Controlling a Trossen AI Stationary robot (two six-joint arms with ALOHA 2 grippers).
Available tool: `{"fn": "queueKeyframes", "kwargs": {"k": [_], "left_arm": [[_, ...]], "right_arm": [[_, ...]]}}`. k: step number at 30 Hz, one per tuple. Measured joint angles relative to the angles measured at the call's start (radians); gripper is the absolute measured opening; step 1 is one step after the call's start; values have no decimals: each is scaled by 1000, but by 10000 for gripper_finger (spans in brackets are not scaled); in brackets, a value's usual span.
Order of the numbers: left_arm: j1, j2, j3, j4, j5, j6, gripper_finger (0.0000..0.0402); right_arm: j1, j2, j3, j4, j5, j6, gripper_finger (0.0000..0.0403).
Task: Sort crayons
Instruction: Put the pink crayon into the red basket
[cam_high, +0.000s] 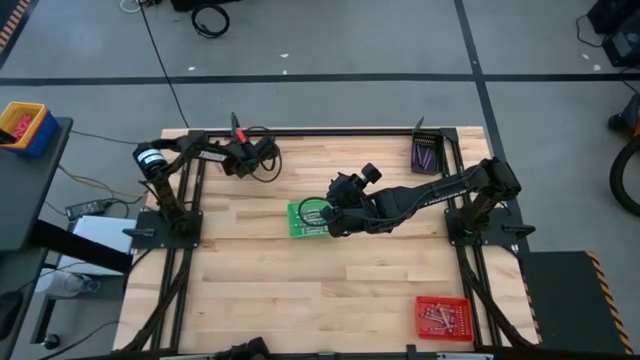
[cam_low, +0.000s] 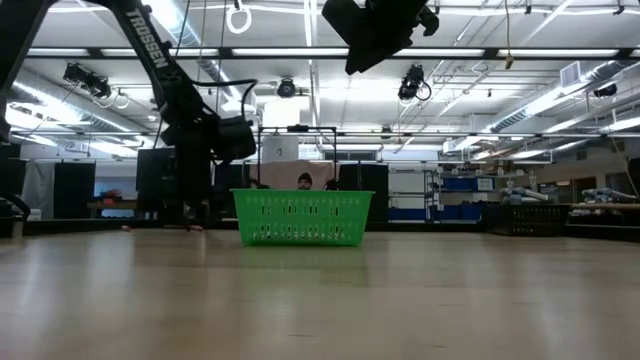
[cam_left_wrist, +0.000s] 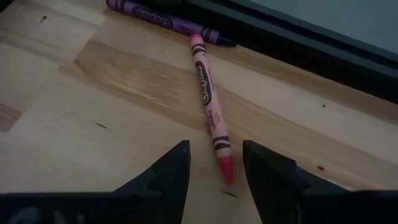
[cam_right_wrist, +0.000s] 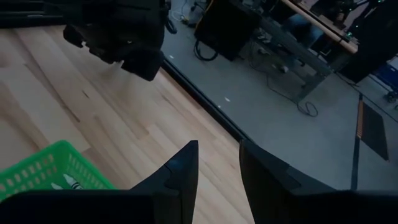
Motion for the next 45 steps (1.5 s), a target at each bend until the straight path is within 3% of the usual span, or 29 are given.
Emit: {"fn": "queueKeyframes", "kwargs": {"k": [16,24,31,37,40,45], "left_arm": [[35,3,29,-92,9,9,75],[-10,4,27,-110,5,35,35],[-165,-42,23,-213,26,73,45],[-372,-184,23,-155,24,99,40],[-492,-280,23,-144,-39,140,38],[-696,-416,24,-81,-184,357,38]], "right_arm": [[0,1,0,1,1,0,121],[0,1,0,-4,1,0,121],[15,1,0,-33,33,-34,121],[39,1,0,-46,90,-61,121],[64,0,0,-82,97,-80,121],[133,-12,0,-107,128,-131,121]]}}
